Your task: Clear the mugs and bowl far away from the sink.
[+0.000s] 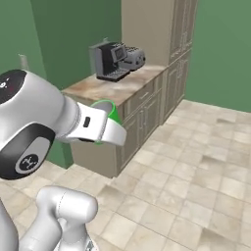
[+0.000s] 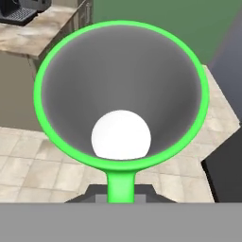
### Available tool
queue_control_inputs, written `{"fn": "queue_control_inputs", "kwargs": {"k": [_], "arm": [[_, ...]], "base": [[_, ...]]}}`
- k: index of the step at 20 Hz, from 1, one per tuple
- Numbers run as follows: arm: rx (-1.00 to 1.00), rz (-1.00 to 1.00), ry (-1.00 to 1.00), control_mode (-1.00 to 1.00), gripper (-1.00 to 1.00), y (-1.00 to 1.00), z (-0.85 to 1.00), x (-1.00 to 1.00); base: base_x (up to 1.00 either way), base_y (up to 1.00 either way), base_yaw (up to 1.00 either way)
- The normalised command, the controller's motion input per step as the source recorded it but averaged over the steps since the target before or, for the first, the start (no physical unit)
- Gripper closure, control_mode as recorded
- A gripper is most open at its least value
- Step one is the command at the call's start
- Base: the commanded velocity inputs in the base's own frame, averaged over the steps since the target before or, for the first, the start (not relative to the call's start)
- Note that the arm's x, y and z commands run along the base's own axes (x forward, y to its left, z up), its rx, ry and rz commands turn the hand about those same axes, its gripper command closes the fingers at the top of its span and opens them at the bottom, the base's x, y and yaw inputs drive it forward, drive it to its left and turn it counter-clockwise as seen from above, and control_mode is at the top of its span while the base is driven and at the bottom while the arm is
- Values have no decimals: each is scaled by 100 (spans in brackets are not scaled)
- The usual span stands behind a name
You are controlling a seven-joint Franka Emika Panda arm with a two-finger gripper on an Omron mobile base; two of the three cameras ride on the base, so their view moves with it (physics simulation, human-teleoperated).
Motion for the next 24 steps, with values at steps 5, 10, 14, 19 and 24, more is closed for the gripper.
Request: {"fn": "queue_control_inputs", "kwargs": {"k": [5,10,14,19,24], "arm": [[0,0,0,100,100,0,0,0],[0,0,0,100,100,0,0,0],[0,0,0,100,100,0,0,0],[0,0,0,100,100,0,0,0],[0,0,0,100,100,0,0,0]], "base": [[95,-15,43],[75,-27,53],[49,-34,50],[41,-58,31],[54,-68,31]]}}
